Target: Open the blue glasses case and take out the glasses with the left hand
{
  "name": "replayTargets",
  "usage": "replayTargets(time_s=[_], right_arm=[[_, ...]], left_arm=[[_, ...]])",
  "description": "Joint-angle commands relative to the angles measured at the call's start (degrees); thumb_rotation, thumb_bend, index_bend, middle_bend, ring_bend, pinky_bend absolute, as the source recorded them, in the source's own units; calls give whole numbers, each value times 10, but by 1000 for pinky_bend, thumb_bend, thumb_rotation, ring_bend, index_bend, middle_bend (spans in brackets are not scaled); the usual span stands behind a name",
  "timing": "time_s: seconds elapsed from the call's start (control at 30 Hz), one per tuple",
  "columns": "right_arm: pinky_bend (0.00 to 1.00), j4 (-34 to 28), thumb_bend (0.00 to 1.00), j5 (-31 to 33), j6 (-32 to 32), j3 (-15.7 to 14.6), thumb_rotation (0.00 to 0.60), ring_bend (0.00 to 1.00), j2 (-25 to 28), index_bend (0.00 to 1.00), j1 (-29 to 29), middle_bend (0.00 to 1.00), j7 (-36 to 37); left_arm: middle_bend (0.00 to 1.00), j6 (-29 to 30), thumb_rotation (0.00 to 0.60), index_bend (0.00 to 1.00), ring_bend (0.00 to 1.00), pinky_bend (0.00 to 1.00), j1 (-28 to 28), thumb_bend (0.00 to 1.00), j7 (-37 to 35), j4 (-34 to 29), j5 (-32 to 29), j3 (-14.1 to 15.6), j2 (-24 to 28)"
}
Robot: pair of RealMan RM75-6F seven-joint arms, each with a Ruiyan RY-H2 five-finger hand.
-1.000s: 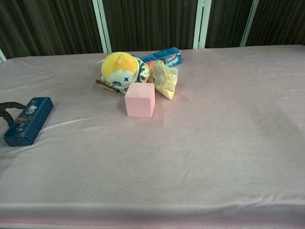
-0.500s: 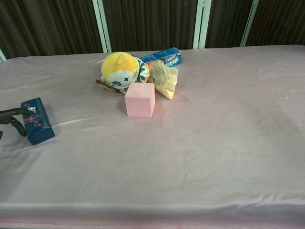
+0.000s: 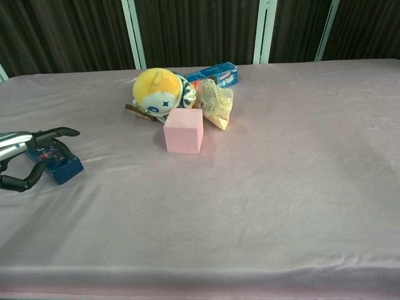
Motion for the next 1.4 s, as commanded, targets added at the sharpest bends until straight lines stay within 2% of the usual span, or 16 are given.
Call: replayTargets(time_s=[0.03,0.27,0.4,0.5,0.57,0.7,0.83,1.13,1.4], right_arm=[[18,0,193,1,1,1,600,0,1,0,0,0,1],[19,-1,193,4,-4,2,600,0,1,0,1,0,-1],[20,-1,193,1,-8,-1,600,0,2,0,2,0,0],[22,-2,193,-4,-10,-3,600,0,1,0,3,0,-2],[23,-2,193,-6,-12,-5,600,0,0,0,3,0,-6],[25,-3,193,-12,-20,-10,600,0,-1,0,6,0,-12],[28,-5,192,-11,-28,-10,600,0,-2,0,9,0,-17],[29,-7,192,-6,-33,-9,600,0,-3,0,12,0,-22],[32,-7,193,-7,-35,-10,600,0,-4,0,13,0,-25]], left_arm=[[229,-4,600,0,102,81,-7,718,5,6,-7,-7,-8],[229,22,600,0,102,83,-5,699,4,-11,6,-9,7],[207,71,600,0,99,82,6,536,11,-4,48,0,27],[106,94,600,0,30,55,7,417,38,42,70,3,24],[22,91,600,0,0,20,2,376,50,72,73,1,19],[0,83,600,0,0,0,-14,343,74,142,80,-1,4],[0,80,600,0,0,0,-20,308,73,174,83,0,-6],[0,77,600,0,0,0,-21,284,45,163,97,23,2],[0,52,600,0,0,0,-34,299,40,159,88,22,-13]])
